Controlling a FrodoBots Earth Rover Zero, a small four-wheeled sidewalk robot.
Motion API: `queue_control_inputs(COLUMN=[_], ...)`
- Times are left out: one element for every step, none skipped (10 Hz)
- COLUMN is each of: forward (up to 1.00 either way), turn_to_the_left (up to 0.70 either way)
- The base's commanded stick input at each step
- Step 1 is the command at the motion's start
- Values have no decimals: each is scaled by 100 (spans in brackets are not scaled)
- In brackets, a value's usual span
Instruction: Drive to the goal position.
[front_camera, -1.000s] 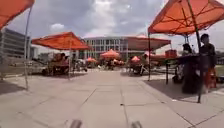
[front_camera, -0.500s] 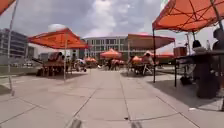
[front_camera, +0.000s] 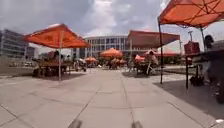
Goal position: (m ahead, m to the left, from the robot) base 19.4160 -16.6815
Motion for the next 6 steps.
queue_control_inputs(forward=[85, 85, 85, 85, 85, 85], turn_to_the_left=[-1, -1, -1, -1, -1, -1])
